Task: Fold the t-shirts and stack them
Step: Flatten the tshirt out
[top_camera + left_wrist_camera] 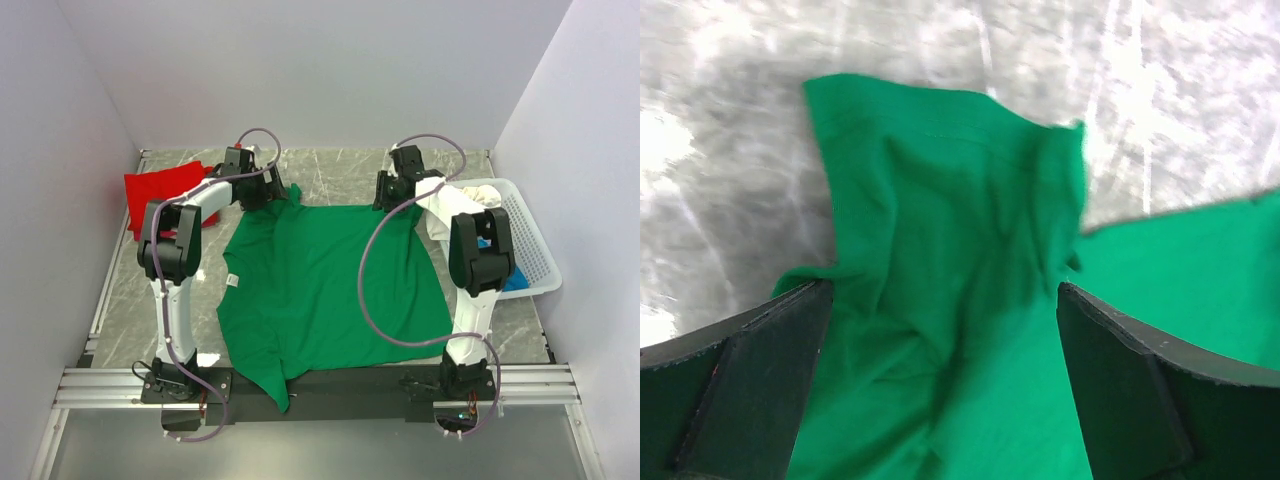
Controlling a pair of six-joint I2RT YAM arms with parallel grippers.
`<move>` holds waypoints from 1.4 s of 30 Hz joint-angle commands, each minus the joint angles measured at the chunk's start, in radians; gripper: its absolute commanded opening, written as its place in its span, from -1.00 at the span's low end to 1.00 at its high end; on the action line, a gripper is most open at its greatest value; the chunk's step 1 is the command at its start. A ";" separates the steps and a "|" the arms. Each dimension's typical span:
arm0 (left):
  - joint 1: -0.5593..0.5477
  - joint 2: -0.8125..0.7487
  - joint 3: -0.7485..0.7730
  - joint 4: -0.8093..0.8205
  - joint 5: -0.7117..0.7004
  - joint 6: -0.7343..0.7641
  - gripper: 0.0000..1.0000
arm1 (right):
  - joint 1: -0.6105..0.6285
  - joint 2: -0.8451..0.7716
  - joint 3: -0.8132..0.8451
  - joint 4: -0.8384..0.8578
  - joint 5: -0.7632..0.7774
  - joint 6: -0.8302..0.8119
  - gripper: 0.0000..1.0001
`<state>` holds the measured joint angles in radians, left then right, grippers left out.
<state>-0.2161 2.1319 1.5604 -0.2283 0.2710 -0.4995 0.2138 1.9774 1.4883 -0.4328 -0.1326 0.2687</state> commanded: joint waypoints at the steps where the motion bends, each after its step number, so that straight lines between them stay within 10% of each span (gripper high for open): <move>1: 0.009 0.022 0.062 0.026 -0.061 -0.005 0.99 | 0.022 0.043 0.072 -0.030 0.011 0.009 -0.09; 13: 0.011 -0.075 0.038 0.056 -0.242 0.010 0.99 | 0.058 0.162 0.199 -0.086 0.025 0.023 -0.09; 23: -0.023 -0.135 -0.146 0.210 -0.043 -0.076 0.99 | 0.090 0.244 0.300 -0.138 0.051 0.030 -0.10; 42: 0.050 0.088 0.030 0.170 0.045 -0.105 0.99 | 0.119 0.425 0.527 -0.214 -0.013 0.050 -0.10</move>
<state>-0.1932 2.1944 1.5566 -0.0494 0.3008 -0.5922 0.3233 2.3631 1.9633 -0.6205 -0.1265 0.3103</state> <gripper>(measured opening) 0.994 0.451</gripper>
